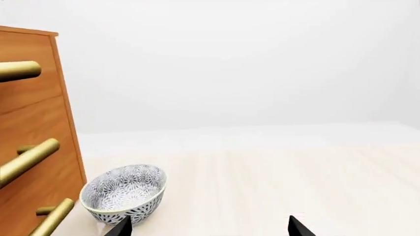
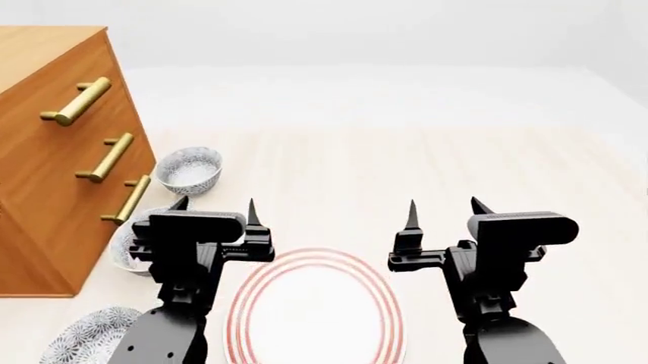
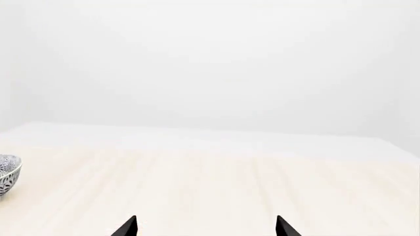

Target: Put the bowl in the middle on the plate.

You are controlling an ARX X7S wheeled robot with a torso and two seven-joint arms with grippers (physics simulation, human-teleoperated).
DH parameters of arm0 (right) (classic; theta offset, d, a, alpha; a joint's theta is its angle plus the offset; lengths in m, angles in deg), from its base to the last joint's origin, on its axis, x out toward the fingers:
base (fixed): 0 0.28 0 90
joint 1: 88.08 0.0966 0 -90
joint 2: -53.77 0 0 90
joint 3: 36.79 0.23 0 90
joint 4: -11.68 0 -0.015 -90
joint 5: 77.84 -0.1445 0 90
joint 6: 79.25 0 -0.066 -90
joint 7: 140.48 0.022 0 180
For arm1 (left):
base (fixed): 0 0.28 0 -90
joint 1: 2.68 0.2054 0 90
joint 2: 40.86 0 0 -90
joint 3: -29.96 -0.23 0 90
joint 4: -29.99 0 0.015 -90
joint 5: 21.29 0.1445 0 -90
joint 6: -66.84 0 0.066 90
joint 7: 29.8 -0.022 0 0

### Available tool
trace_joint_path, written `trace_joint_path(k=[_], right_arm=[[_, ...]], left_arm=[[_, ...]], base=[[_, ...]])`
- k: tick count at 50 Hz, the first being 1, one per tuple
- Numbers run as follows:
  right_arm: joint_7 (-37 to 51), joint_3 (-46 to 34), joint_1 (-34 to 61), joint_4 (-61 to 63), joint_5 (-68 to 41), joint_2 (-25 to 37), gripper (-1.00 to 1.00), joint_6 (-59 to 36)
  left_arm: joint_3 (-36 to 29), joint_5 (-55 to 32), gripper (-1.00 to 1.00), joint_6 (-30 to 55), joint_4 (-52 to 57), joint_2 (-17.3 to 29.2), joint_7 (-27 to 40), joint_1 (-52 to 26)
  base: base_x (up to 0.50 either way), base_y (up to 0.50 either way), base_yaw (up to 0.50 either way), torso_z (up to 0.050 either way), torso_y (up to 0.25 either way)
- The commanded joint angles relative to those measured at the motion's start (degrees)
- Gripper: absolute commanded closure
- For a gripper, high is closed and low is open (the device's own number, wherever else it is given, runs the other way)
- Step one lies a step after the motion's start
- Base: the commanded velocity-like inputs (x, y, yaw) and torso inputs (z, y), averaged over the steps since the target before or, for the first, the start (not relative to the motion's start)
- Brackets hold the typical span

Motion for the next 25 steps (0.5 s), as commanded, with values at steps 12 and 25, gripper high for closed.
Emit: trace_joint_path(k=[12, 25], right_arm=[[1.20, -0.41, 0.77, -0.28, -0.98, 0.72, -1.00, -0.88], [1.58, -0.83, 1.34, -0.47, -1.54, 1.31, -1.00, -2.05]], left_arm=[[0.91, -5.53, -1.00, 22.70, 3.30, 0.41, 1.38, -11.62], [2.58, -10.50, -1.00, 53.85, -9.90, 0.15, 1.66, -40.82]], base=[[0.14, 0.00, 0.00, 0.000, 0.000], [0.00, 0.00, 0.00, 0.000, 0.000]])
